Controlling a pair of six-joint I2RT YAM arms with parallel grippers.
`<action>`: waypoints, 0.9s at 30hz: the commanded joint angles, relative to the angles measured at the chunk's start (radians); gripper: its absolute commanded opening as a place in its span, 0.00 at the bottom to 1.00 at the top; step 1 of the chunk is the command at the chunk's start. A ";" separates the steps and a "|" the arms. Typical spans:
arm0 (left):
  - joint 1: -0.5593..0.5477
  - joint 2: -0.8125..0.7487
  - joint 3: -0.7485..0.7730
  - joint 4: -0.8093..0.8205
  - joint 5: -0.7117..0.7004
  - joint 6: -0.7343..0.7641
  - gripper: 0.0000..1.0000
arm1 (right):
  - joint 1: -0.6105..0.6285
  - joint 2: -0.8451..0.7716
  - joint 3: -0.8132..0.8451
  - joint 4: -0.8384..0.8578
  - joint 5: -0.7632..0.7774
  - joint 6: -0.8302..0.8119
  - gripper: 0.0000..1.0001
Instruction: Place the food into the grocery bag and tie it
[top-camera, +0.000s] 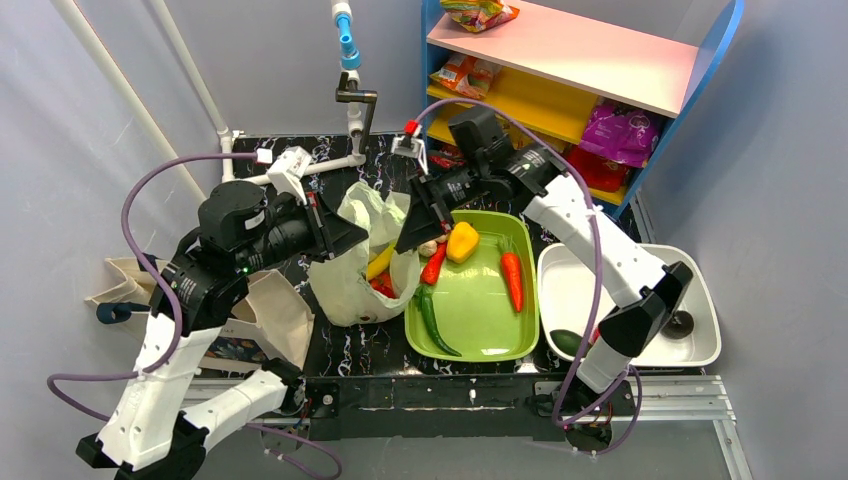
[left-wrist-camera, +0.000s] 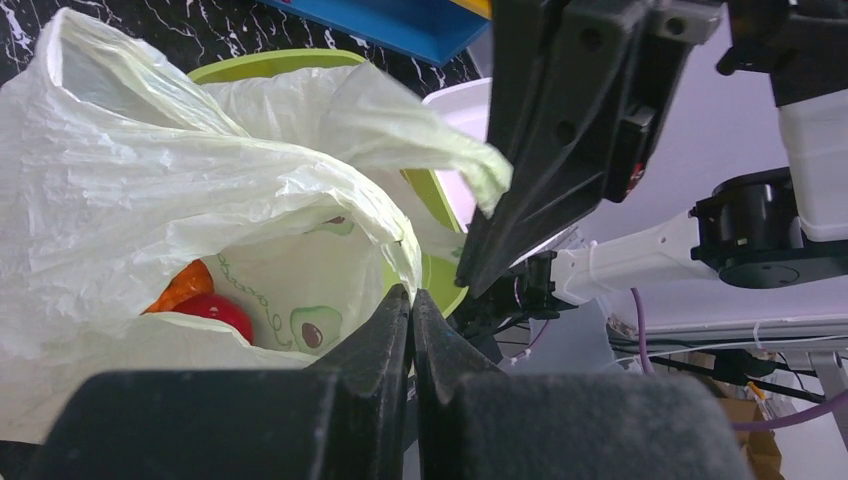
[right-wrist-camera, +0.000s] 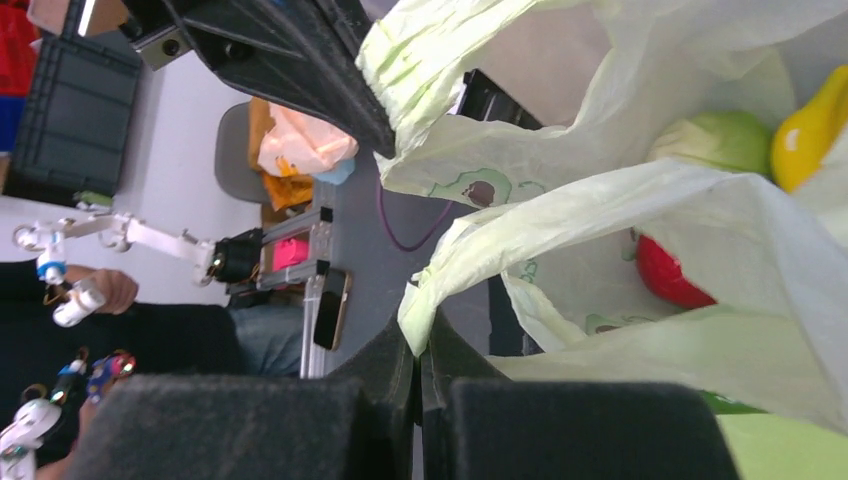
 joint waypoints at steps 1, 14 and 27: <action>-0.005 -0.031 -0.026 -0.010 0.002 -0.023 0.00 | 0.042 0.037 0.013 -0.014 -0.088 -0.017 0.01; -0.005 -0.052 -0.004 -0.036 0.035 -0.030 0.03 | 0.131 0.107 0.023 0.027 -0.164 0.003 0.01; -0.005 -0.079 -0.005 -0.119 0.135 0.013 0.19 | 0.156 0.150 0.045 0.057 -0.167 0.026 0.01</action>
